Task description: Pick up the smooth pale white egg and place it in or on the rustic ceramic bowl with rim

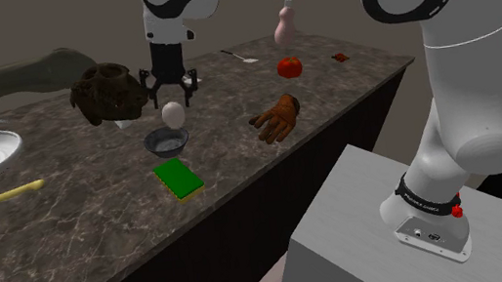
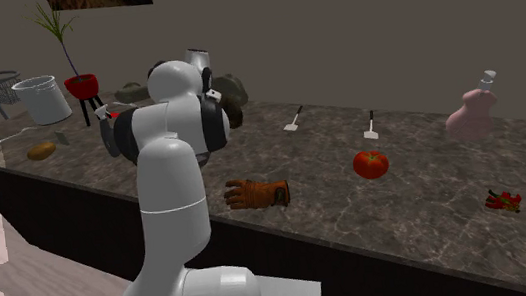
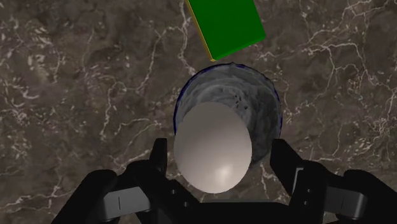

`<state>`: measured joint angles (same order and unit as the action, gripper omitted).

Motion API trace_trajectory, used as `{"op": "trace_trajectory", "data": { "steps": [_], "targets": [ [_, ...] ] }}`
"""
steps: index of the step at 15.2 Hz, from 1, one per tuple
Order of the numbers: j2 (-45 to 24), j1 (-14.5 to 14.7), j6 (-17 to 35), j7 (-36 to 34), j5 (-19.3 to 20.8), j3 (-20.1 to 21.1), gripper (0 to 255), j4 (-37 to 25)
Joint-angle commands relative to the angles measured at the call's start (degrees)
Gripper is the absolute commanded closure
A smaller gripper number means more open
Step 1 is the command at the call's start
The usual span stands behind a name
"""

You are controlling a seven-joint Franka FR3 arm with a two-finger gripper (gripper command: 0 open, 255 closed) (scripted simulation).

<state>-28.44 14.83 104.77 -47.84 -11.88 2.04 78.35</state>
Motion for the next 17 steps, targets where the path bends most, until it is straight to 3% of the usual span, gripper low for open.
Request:
{"op": "trace_trajectory", "data": {
  "steps": [1,5,9,17],
  "targets": [
    [0.0,0.0,0.0,0.0,0.0,0.0,0,-0.01],
    [0.0,0.0,0.0,0.0,0.0,0.0,0,-0.01],
    [-0.15,-0.83,-7.27,-0.47,0.22,-0.24,0,-7.36],
    [-0.15,-0.83,-7.27,-0.47,0.22,-0.23,0,-7.36]
  ]
}}
